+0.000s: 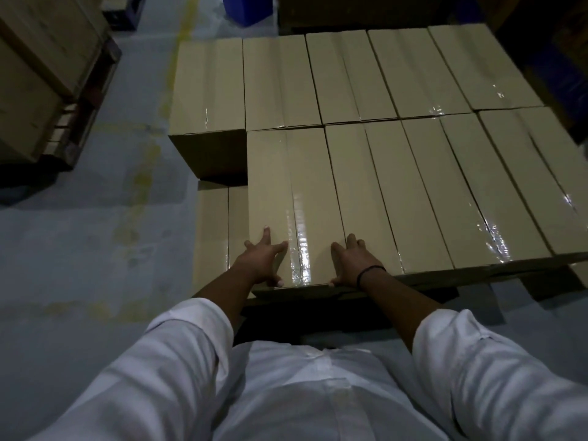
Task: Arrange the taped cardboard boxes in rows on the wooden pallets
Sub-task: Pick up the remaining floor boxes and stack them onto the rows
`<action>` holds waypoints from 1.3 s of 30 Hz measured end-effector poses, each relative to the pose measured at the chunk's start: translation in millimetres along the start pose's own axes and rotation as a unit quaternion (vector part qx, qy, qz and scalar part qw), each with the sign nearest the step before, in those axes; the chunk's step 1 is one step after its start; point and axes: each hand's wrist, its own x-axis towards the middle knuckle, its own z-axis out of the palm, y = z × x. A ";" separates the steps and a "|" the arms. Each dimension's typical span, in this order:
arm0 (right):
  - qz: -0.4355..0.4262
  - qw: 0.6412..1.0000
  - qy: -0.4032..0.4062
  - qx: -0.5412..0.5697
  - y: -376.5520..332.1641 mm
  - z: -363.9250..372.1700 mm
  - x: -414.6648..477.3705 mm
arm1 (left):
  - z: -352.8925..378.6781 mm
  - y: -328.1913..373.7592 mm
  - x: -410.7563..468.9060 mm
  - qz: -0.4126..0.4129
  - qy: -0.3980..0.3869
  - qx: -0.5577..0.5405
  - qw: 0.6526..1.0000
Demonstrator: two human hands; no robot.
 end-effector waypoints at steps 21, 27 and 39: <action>0.019 0.966 0.180 0.182 -2.5 -52.7 -68.6 | -54.3 95.1 -64.0 0.135 0.198 0.062 0.969; 0.057 0.918 0.310 0.239 -4.5 -72.5 -95.6 | -92.0 117.5 -70.0 0.229 0.293 0.035 0.927; 0.155 0.834 0.418 0.324 29.2 -66.7 -167.4 | -79.5 200.9 -67.1 0.375 0.271 -0.007 0.886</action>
